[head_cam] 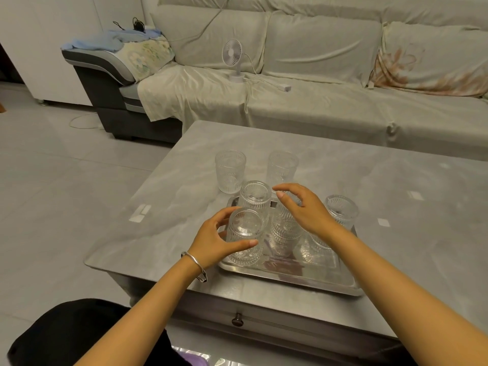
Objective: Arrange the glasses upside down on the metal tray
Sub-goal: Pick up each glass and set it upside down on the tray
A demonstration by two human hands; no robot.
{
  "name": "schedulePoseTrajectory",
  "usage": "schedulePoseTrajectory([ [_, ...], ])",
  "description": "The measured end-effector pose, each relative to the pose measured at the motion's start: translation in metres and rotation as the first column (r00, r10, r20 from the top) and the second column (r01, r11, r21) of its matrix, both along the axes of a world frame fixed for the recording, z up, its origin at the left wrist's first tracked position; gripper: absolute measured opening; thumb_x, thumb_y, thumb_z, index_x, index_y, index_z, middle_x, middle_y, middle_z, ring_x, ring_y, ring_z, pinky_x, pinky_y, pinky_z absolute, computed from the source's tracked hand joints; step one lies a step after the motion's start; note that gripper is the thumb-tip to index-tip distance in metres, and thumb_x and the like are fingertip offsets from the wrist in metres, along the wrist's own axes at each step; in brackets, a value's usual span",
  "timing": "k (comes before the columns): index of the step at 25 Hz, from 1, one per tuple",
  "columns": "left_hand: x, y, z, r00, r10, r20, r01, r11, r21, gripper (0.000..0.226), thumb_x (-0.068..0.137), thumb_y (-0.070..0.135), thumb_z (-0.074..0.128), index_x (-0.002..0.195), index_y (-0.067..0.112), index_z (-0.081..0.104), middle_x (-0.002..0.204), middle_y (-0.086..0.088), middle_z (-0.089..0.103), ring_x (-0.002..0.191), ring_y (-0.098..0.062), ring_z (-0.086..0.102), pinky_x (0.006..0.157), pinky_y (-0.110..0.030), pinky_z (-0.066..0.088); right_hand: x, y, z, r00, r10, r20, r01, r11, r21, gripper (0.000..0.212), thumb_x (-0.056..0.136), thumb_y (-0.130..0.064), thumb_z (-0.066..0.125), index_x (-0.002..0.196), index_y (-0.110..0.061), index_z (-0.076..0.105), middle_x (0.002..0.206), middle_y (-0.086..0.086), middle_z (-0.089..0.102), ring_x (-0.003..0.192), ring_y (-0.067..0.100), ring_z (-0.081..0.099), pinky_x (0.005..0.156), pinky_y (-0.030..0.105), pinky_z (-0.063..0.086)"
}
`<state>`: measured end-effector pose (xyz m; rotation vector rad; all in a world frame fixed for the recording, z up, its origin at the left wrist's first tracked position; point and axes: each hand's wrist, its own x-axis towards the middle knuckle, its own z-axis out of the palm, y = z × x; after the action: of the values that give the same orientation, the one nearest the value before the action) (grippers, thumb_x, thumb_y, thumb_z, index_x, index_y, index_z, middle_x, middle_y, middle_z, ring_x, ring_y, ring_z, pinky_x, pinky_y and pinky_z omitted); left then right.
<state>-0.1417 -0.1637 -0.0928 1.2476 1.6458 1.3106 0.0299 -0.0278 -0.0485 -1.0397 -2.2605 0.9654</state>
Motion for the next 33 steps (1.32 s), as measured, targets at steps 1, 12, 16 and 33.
schedulePoseTrajectory([
  [1,-0.001,0.000,0.000,1.000,-0.015,-0.005,0.015,1.000,-0.005,0.069,0.057,0.027,0.084,0.119,0.029,0.053,0.117,0.013,0.059,0.113,-0.005,0.054,0.087,-0.015,0.047,0.000,0.000,0.000,1.000,-0.001,0.000,0.001,1.000,0.000,0.030,0.094,-0.033,0.049,0.118,-0.021,0.062,0.127,-0.001,0.060,0.122,0.017,0.049,0.105,0.035,0.036],
  [12,-0.048,0.016,0.036,0.977,0.067,0.202,-0.089,0.991,0.103,0.034,0.070,0.037,0.072,0.101,0.030,0.060,0.108,0.001,0.065,0.106,-0.021,0.063,0.074,-0.018,0.055,-0.001,0.021,0.014,0.999,0.015,-0.041,-0.016,0.999,-0.032,0.032,0.088,-0.033,0.058,0.120,-0.027,0.059,0.129,-0.010,0.056,0.118,0.008,0.051,0.099,0.026,0.037],
  [16,-0.078,0.060,0.047,0.973,0.230,0.013,-0.230,0.973,0.015,0.048,0.077,0.037,0.065,0.122,0.023,0.050,0.119,0.001,0.057,0.110,-0.022,0.058,0.086,-0.030,0.053,-0.033,0.044,0.027,0.997,0.075,0.007,-0.074,0.995,-0.072,0.039,0.088,-0.032,0.060,0.125,-0.024,0.055,0.135,-0.003,0.054,0.116,0.014,0.054,0.100,0.031,0.043],
  [33,-0.090,0.132,0.043,0.945,0.324,-0.044,-0.322,0.945,0.061,0.075,0.064,0.031,0.079,0.128,0.015,0.045,0.126,-0.005,0.054,0.114,-0.020,0.053,0.091,-0.029,0.048,-0.105,0.083,0.019,0.995,0.074,-0.070,-0.099,0.862,-0.498,0.045,0.097,-0.038,0.037,0.136,-0.017,0.044,0.143,0.001,0.046,0.123,0.020,0.049,0.104,0.032,0.037],
])
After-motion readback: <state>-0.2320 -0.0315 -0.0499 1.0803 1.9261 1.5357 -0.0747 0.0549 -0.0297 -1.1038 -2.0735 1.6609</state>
